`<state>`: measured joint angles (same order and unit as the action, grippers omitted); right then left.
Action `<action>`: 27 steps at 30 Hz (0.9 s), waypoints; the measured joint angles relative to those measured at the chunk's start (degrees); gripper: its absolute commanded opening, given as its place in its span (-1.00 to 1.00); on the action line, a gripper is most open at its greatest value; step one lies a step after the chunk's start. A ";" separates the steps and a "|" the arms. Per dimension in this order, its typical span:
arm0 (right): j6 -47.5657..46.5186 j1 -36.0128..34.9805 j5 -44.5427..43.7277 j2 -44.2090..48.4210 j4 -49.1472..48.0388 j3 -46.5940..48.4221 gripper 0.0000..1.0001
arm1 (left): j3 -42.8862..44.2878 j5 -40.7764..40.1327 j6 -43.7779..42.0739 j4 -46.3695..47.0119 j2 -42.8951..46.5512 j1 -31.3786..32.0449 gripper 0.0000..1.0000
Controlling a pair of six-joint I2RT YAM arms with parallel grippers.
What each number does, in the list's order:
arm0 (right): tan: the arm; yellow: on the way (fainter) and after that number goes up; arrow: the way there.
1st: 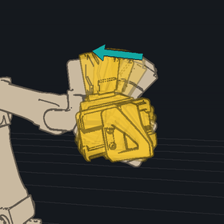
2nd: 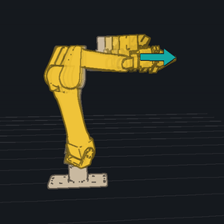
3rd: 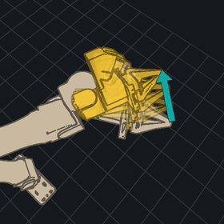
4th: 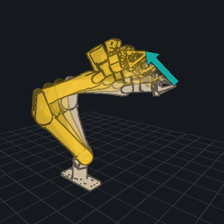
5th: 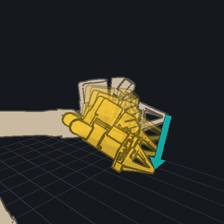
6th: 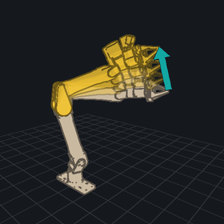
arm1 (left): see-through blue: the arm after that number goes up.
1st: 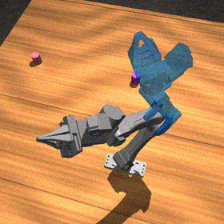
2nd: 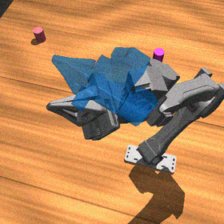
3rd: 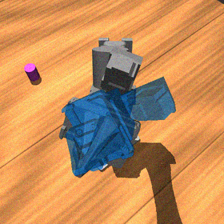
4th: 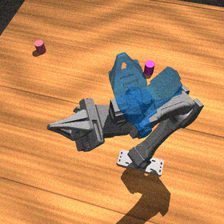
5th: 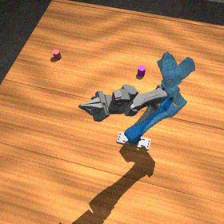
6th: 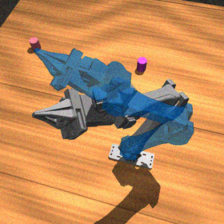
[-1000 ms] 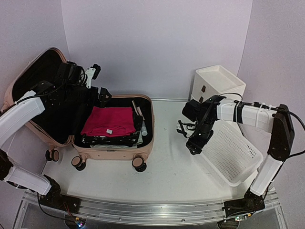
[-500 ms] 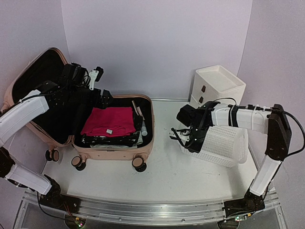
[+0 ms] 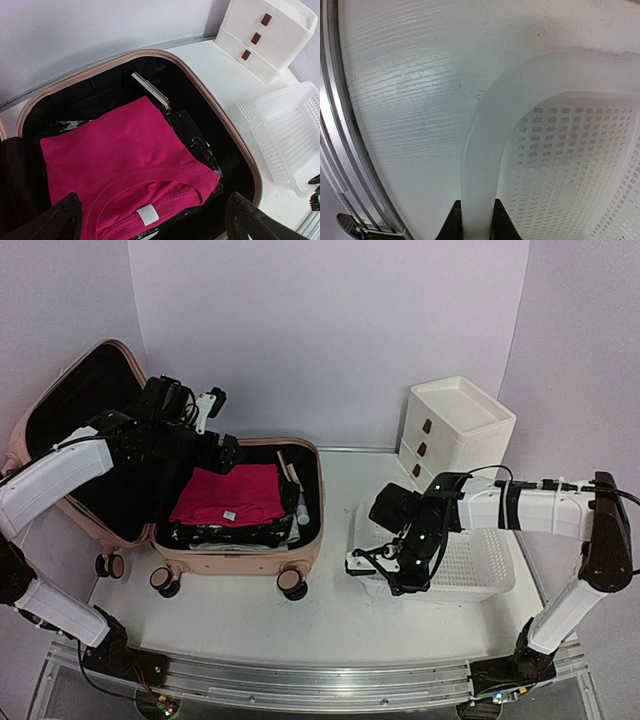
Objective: Open, take out, and arrange the luggage
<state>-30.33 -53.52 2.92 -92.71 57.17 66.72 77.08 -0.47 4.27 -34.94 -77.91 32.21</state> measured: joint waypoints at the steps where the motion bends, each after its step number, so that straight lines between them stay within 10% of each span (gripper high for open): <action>1: -0.17 -0.48 0.28 0.11 -0.31 -0.37 -0.95 | 0.00 0.55 0.00 0.00 -0.20 0.00 0.99; 17: -3.23 -3.28 -0.15 -1.84 -4.76 0.28 -0.83 | 0.00 5.07 -1.05 -0.13 -4.42 0.00 0.93; 27: 0.33 -3.91 -0.57 -1.16 -9.07 0.02 0.43 | 0.00 7.80 -2.89 -1.22 -6.43 0.00 0.94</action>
<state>-30.00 -57.43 2.35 -93.86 48.10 66.74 77.08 7.33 1.39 -36.16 -84.33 32.21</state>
